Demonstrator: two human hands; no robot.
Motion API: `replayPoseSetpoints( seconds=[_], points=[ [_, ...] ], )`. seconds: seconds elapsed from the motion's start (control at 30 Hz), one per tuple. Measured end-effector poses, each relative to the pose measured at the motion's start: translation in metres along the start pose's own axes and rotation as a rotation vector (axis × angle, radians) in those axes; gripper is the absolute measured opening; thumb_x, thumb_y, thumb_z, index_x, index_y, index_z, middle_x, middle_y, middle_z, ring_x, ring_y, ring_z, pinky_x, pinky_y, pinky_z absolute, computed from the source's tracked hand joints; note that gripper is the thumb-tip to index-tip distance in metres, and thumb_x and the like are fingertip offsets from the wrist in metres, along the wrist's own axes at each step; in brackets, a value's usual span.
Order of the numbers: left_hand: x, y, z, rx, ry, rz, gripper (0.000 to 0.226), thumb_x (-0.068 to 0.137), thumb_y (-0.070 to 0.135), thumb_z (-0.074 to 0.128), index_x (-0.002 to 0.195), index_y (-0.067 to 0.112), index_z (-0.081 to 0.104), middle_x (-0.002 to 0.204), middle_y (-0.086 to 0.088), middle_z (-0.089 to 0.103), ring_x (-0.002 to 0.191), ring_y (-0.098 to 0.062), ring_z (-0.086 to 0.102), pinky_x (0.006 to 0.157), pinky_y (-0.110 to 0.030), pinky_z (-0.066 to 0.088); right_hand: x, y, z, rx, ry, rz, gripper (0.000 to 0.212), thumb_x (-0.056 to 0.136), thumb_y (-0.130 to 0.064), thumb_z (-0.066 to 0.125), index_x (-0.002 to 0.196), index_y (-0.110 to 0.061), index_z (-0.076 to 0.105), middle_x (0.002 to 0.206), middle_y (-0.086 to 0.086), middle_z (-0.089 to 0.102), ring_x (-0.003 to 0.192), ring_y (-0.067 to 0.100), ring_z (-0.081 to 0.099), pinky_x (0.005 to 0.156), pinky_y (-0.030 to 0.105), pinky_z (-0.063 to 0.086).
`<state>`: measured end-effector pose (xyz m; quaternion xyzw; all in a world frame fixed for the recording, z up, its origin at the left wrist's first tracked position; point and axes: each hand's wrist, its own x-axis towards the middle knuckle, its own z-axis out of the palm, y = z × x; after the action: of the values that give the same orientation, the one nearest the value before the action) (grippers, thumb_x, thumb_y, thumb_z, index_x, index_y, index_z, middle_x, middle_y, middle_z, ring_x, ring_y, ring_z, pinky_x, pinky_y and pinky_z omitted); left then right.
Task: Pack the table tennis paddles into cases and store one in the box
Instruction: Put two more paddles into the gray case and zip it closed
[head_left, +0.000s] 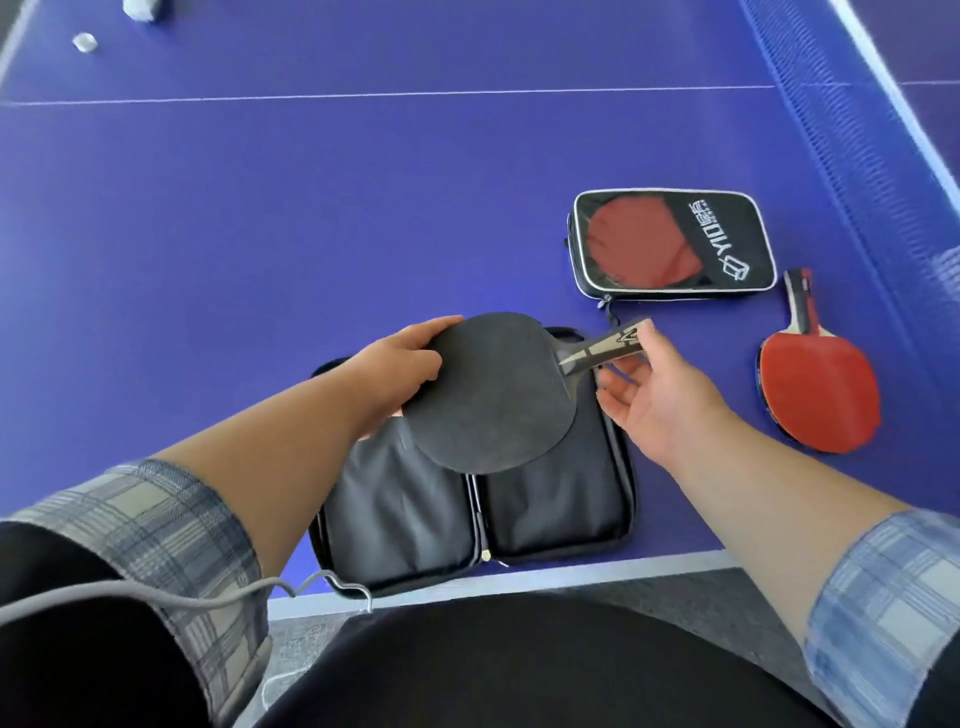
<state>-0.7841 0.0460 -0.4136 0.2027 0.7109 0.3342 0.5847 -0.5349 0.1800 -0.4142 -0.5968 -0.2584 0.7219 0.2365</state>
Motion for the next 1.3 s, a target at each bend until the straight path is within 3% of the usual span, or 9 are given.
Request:
replayPoseSetpoints(
  seconds=[0.13,0.23,0.4,0.63,0.77,0.87,1.0,1.2,1.3],
  points=[
    [-0.009,-0.005,0.027,-0.056,0.121,0.029,0.053,0.077,0.016,0.053,0.117,0.049,0.064,0.106,0.012,0.071,0.088,-0.010,0.069,0.069,-0.026,0.053,-0.011,0.023,-0.055,-0.038,-0.016,0.001,0.011,0.098,-0.029,0.059,0.099,-0.019,0.064,0.091,0.006,0.066,0.067,0.019,0.073,0.061,0.034,0.059],
    [-0.011,-0.013,0.040,-0.276,0.249,0.011,0.037,0.091,0.018,0.063,0.125,0.030,0.058,0.109,0.002,0.068,0.089,-0.016,0.067,0.072,-0.031,0.055,-0.021,0.040,-0.081,0.047,-0.030,0.007,0.012,0.100,-0.020,0.056,0.097,-0.011,0.062,0.082,0.010,0.073,0.067,0.021,0.074,0.059,0.034,0.060],
    [-0.017,-0.033,0.060,-0.179,0.227,-0.111,0.021,0.095,0.031,0.062,0.113,0.021,0.067,0.091,0.005,0.075,0.073,-0.010,0.070,0.056,-0.025,0.053,-0.039,0.066,-0.103,0.131,-0.011,0.075,0.012,0.102,-0.016,0.053,0.098,-0.007,0.060,0.079,0.011,0.077,0.071,0.022,0.075,0.063,0.037,0.060],
    [0.012,-0.033,0.067,-0.199,0.277,-0.084,0.037,0.090,0.011,0.065,0.126,0.020,0.065,0.109,-0.001,0.073,0.097,-0.019,0.071,0.091,-0.038,0.056,-0.061,0.085,-0.104,0.105,-0.050,0.170,0.011,0.102,-0.007,0.051,0.111,-0.009,0.058,0.104,0.014,0.071,0.089,0.026,0.073,0.084,0.043,0.056],
    [0.040,-0.007,0.065,-0.135,0.202,-0.037,0.050,0.080,0.016,0.066,0.127,0.031,0.064,0.113,0.004,0.071,0.098,-0.018,0.070,0.090,-0.039,0.057,-0.076,0.097,-0.088,-0.142,-0.127,0.147,0.029,0.096,0.002,0.055,0.120,-0.012,0.060,0.112,0.014,0.067,0.093,0.022,0.071,0.089,0.040,0.058],
    [0.061,0.003,0.066,-0.006,0.108,-0.004,0.051,0.082,0.018,0.067,0.131,0.031,0.061,0.115,0.003,0.069,0.098,-0.017,0.069,0.094,-0.037,0.054,-0.079,0.105,-0.072,-0.556,-0.158,0.022,0.038,0.086,-0.011,0.066,0.120,-0.028,0.063,0.097,-0.005,0.072,0.080,0.011,0.067,0.088,0.039,0.058],
    [0.077,0.002,0.068,0.259,0.082,0.055,0.059,0.087,0.023,0.065,0.142,0.031,0.048,0.118,0.002,0.063,0.097,-0.017,0.065,0.091,-0.032,0.053,-0.065,0.108,-0.050,-1.018,-0.077,-0.146,0.048,0.086,-0.034,0.066,0.132,-0.040,0.054,0.096,-0.023,0.064,0.083,-0.002,0.062,0.066,0.015,0.043],
    [0.082,-0.005,0.072,0.786,0.107,0.284,0.073,0.093,0.034,0.059,0.155,0.020,0.024,0.156,-0.001,0.034,0.139,-0.029,0.034,0.114,-0.040,0.028,-0.045,0.121,-0.040,-0.996,0.050,-0.078,0.057,0.095,-0.036,0.060,0.149,-0.031,0.043,0.139,-0.008,0.056,0.125,0.014,0.054,0.092,0.022,0.038],
    [0.084,-0.007,0.075,0.827,0.149,0.297,0.073,0.095,0.036,0.056,0.156,0.021,0.019,0.158,0.002,0.030,0.141,-0.030,0.027,0.115,-0.039,0.023,-0.039,0.124,-0.035,-1.036,0.080,-0.115,0.058,0.098,-0.039,0.055,0.152,-0.029,0.037,0.149,-0.005,0.042,0.134,0.012,0.043,0.094,0.021,0.028]
  ],
)
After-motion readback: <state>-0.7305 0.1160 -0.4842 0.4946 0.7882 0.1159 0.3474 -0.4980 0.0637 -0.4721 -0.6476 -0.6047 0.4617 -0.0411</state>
